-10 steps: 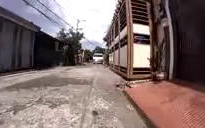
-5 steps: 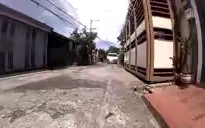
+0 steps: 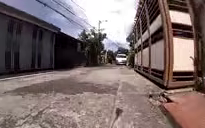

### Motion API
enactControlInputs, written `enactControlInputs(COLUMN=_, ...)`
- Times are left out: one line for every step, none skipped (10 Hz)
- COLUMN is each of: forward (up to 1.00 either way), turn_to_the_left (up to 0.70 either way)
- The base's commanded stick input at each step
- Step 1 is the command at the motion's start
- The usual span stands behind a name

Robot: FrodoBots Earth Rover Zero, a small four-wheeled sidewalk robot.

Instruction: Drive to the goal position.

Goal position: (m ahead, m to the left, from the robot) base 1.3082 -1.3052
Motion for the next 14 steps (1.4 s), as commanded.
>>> enactControlInputs(forward=0.70, turn_to_the_left=0.00)
enactControlInputs(forward=0.70, turn_to_the_left=0.00)
enactControlInputs(forward=0.70, turn_to_the_left=0.00)
enactControlInputs(forward=0.70, turn_to_the_left=0.00)
enactControlInputs(forward=0.70, turn_to_the_left=0.00)
enactControlInputs(forward=0.70, turn_to_the_left=0.00)
enactControlInputs(forward=0.70, turn_to_the_left=0.00)
enactControlInputs(forward=0.70, turn_to_the_left=0.00)
enactControlInputs(forward=0.70, turn_to_the_left=0.00)
enactControlInputs(forward=0.70, turn_to_the_left=-0.22)
enactControlInputs(forward=0.70, turn_to_the_left=-0.06)
enactControlInputs(forward=0.70, turn_to_the_left=-0.03)
enactControlInputs(forward=0.70, turn_to_the_left=-0.14)
enactControlInputs(forward=0.70, turn_to_the_left=-0.24)
